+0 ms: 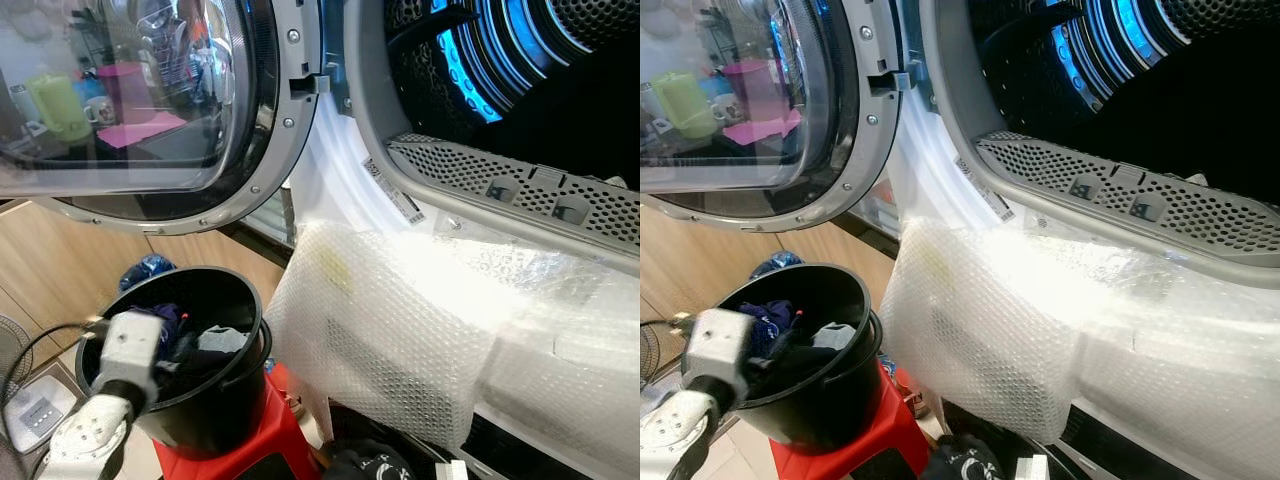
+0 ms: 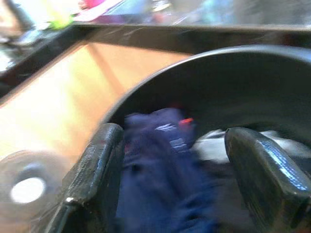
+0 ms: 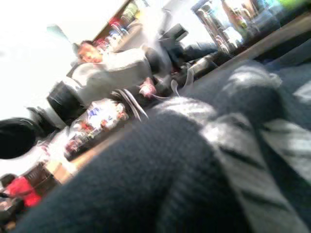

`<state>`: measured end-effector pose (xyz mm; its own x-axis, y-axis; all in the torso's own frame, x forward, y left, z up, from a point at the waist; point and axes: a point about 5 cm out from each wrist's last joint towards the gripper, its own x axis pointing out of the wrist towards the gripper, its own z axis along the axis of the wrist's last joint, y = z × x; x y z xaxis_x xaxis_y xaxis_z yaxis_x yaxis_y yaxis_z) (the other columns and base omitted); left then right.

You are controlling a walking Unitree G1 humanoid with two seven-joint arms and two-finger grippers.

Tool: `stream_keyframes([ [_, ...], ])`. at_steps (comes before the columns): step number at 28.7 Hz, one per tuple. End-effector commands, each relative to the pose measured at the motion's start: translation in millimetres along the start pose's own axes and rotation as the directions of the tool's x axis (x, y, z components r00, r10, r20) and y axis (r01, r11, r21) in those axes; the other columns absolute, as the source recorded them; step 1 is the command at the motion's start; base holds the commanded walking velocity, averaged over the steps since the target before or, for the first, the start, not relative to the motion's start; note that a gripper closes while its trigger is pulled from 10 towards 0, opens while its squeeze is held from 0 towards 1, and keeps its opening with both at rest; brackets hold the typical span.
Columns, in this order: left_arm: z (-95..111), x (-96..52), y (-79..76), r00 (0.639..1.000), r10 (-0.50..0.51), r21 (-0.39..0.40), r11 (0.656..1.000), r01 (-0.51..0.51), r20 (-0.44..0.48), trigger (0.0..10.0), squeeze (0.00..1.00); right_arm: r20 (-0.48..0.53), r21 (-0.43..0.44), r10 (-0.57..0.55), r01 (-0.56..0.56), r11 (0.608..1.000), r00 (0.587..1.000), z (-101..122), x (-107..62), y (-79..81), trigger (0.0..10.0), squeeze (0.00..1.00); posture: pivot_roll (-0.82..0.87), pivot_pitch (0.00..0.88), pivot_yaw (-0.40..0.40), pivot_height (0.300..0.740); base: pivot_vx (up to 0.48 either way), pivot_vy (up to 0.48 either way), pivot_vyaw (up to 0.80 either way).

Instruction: Clothes washing

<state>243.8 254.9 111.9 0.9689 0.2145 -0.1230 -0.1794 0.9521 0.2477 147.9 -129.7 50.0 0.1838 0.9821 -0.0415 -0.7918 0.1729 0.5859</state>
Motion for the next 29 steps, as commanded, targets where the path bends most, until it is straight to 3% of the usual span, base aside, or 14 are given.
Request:
stream_keyframes([
  [1, -6.9, -0.7, 4.5, 1.0, 0.026, 0.023, 0.999, -0.025, -0.013, 10.0, 0.0, 0.049, -0.073, 0.097, -0.093, 0.993, 0.994, 21.1, 10.8, 14.8, 0.0, 0.0, -0.02, 0.049, 0.079, 0.74, 0.0, 0.0, 0.0],
  [4, -14.7, -0.1, -0.9, 1.0, 0.012, 0.015, 1.0, -0.011, -0.021, 10.0, 0.0, 0.152, -0.183, 0.22, -0.191, 0.964, 0.964, 61.2, 21.7, 36.1, 0.0, 0.0, -0.02, 0.05, 0.077, 0.74, 0.0, 0.0, 0.0],
  [6, -20.0, 0.1, -4.2, 0.999, 0.011, 0.004, 1.0, -0.011, -0.033, 10.0, 0.0, 0.272, -0.253, 0.291, -0.224, 0.941, 0.917, 93.4, 24.0, 46.3, 0.0, 0.0, -0.03, 0.052, 0.075, 0.74, 0.0, 0.0, 0.0],
  [7, -22.9, 0.1, -5.6, 0.999, 0.014, -0.014, 1.0, -0.014, -0.04, 10.0, 0.0, 0.357, -0.311, 0.342, -0.234, 0.921, 0.869, 118.5, 24.2, 54.0, 0.0, 0.0, -0.03, 0.05, 0.072, 0.74, 0.0, 0.0, 0.0],
  [9, -23.5, 0.3, -6.3, 0.999, 0.012, -0.01, 1.0, -0.012, -0.039, 10.0, 0.0, 0.388, -0.334, 0.362, -0.237, 0.912, 0.848, 128.8, 23.9, 57.0, 0.0, 0.0, -0.02, 0.049, 0.071, 0.74, 0.0, 0.0, 0.0],
  [14, -27.8, 0.4, -8.0, 0.999, 0.024, -0.006, 1.0, -0.024, -0.038, 10.0, 0.0, 0.646, -0.483, 0.477, -0.165, 0.86, 0.596, 222.5, 1.8, 76.6, 0.0, 0.0, -0.01, 0.049, 0.056, 0.74, 0.0, 0.0, 0.0],
  [18, -29.7, 2.6, -9.1, 0.999, 0.024, -0.011, 1.0, -0.025, -0.045, 10.0, 0.0, 0.694, -0.534, 0.489, -0.079, 0.842, 0.529, 268.6, -13.9, 77.7, 0.0, 0.0, -0.03, 0.049, 0.062, 0.74, 0.0, 0.0, 0.0],
  [20, -31.7, 4.0, -12.3, 0.999, 0.011, -0.011, 1.0, -0.012, -0.048, 10.0, 0.0, 0.721, -0.548, 0.477, -0.007, 0.836, 0.502, 295.2, -21.9, 76.4, 0.0, 0.0, -0.03, 0.043, 0.063, 0.74, 0.0, 0.0, 0.0],
  [21, -31.7, 4.0, -12.3, 0.999, 0.011, -0.011, 1.0, -0.012, -0.048, 10.0, 0.0, 0.721, -0.548, 0.477, -0.007, 0.836, 0.502, 295.2, -21.9, 76.4, 0.0, 0.0, -0.03, 0.043, 0.063, 0.74, 0.0, 0.0, 0.0],
  [22, -32.4, 4.8, -14.6, 0.999, 0.007, -0.014, 1.0, -0.008, -0.049, 10.0, 0.0, 0.784, -0.52, 0.438, 0.083, 0.85, 0.439, 332.2, -33.6, 70.9, 0.0, 0.0, -0.03, 0.04, 0.064, 0.74, 0.0, 0.0, 0.0],
  [26, -32.6, 5.8, -16.9, 0.999, 0.008, -0.019, 1.0, -0.008, -0.045, 10.0, 0.0, 0.87, -0.446, 0.374, 0.185, 0.876, 0.321, 384.3, -52.0, 66.9, 0.0, 0.0, -0.03, 0.042, 0.062, 0.74, 0.0, 0.0, 0.0],
  [27, -32.6, 5.8, -16.9, 0.999, 0.008, -0.019, 1.0, -0.008, -0.045, 10.0, 0.0, 0.87, -0.446, 0.374, 0.185, 0.876, 0.321, 384.3, -52.0, 66.9, 0.0, 0.0, -0.03, 0.042, 0.062, 0.74, 0.0, 0.0, 0.0],
  [28, -32.7, 6.2, -17.4, 0.999, 0.008, -0.021, 1.0, -0.009, -0.044, 10.0, 0.0, 0.89, -0.418, 0.351, 0.213, 0.883, 0.29, 397.3, -56.2, 66.0, 0.0, 0.0, -0.03, 0.041, 0.062, 0.74, 0.0, 0.0, 0.0],
  [29, -33.1, 6.1, -18.9, 0.999, 0.007, -0.024, 1.0, -0.008, -0.044, 10.0, 0.0, 0.926, -0.357, 0.3, 0.274, 0.893, 0.228, 428.7, -65.2, 67.3, 0.0, 0.0, -0.03, 0.043, 0.059, 0.74, 0.0, 0.0, 0.0],
])
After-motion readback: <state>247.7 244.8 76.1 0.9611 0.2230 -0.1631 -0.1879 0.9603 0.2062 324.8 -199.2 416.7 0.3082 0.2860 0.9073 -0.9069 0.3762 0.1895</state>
